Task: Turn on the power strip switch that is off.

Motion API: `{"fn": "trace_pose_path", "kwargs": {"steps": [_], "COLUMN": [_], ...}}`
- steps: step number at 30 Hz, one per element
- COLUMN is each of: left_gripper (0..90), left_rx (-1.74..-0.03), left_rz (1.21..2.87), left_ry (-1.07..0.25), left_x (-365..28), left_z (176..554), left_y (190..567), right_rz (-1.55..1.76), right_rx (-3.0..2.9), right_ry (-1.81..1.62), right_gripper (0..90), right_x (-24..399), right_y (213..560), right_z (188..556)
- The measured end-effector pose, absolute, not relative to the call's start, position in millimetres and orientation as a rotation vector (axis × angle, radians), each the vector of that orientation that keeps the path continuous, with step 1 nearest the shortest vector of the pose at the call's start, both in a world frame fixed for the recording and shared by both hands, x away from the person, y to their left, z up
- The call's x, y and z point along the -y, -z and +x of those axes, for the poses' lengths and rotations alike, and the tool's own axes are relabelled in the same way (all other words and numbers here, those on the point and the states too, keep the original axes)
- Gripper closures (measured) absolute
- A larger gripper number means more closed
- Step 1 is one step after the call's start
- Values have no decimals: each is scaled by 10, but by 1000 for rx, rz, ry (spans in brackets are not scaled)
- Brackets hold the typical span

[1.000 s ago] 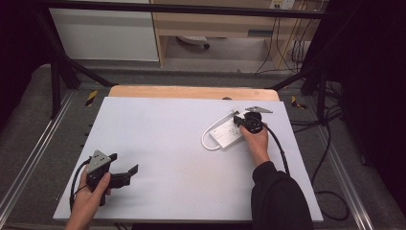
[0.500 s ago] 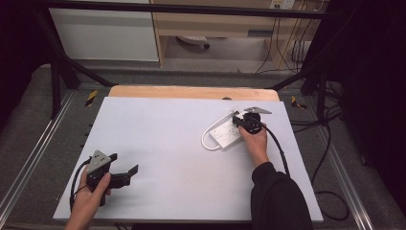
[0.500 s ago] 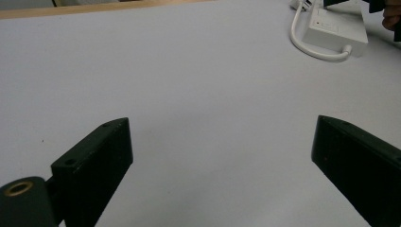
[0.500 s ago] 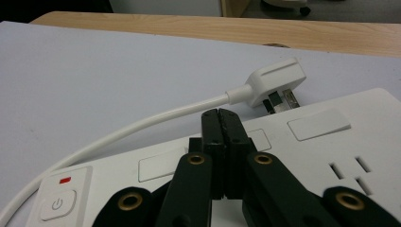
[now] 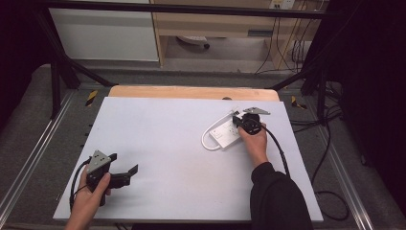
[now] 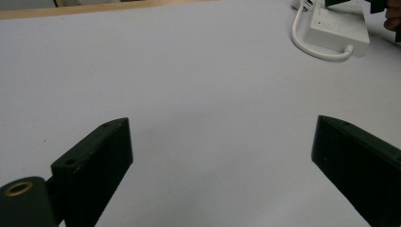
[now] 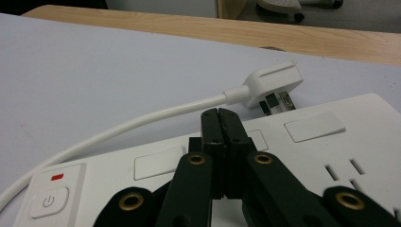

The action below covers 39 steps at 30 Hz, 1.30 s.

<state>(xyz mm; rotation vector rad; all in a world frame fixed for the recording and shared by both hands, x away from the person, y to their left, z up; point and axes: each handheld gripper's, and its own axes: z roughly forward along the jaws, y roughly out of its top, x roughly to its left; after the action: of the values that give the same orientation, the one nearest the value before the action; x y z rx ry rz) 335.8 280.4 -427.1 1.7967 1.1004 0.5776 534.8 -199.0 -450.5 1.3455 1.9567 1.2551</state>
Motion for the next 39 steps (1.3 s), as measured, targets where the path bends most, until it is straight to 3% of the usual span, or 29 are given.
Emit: {"fn": "trace_pose_path", "kwargs": {"steps": [39], "left_gripper": [60], "left_rx": [-1105], "left_rz": [1802], "left_ry": [-579], "left_x": [-2808], "left_z": [3360], "left_y": [4276], "right_rz": [1369], "right_rx": [-1954], "right_ry": [-1278], "right_gripper": [900], "right_x": [2035], "right_y": [4532], "right_z": [5350]}}
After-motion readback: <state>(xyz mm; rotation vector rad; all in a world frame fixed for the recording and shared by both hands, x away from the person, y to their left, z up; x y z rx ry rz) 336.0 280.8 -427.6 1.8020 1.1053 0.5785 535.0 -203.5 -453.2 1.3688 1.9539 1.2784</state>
